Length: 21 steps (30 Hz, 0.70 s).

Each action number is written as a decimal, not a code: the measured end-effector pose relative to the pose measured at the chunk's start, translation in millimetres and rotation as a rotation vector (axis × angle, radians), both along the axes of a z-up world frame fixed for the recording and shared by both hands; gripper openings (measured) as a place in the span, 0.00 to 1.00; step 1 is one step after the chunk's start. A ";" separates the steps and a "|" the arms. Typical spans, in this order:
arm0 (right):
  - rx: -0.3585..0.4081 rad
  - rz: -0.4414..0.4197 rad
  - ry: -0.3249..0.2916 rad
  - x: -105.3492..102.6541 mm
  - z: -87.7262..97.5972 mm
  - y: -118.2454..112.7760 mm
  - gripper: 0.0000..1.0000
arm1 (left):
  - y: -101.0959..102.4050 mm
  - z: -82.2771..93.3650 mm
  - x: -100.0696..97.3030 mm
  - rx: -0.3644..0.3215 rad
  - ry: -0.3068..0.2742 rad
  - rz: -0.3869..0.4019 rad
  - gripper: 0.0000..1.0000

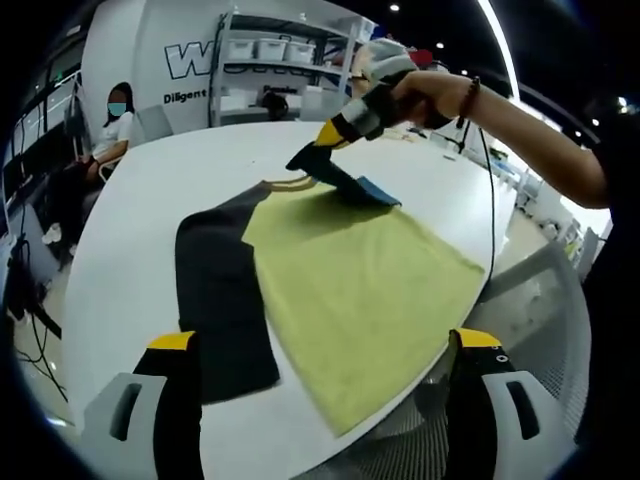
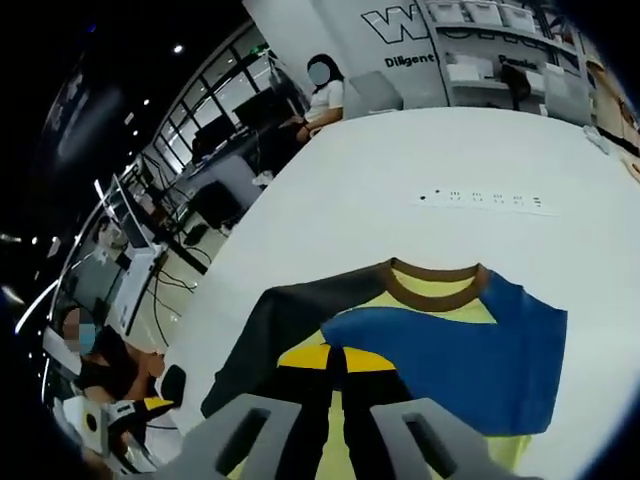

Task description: Fold the garment on the visible template until the final outline fits inside the template.

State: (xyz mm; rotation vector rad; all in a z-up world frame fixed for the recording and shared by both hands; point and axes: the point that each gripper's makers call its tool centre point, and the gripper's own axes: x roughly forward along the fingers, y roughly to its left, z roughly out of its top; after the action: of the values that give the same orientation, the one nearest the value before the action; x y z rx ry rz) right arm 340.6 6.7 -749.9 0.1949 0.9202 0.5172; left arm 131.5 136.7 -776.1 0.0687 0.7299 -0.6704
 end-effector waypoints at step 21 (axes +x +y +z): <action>-0.049 0.076 0.097 -21.9 -62.8 47.6 0.00 | 8.9 -5.4 -6.2 -0.007 0.013 0.016 0.97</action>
State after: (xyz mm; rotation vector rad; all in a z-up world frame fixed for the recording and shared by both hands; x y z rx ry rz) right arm 318.7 54.3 -812.7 0.1421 1.0368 0.5591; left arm 125.2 145.6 -781.4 0.0527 0.7397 -0.6588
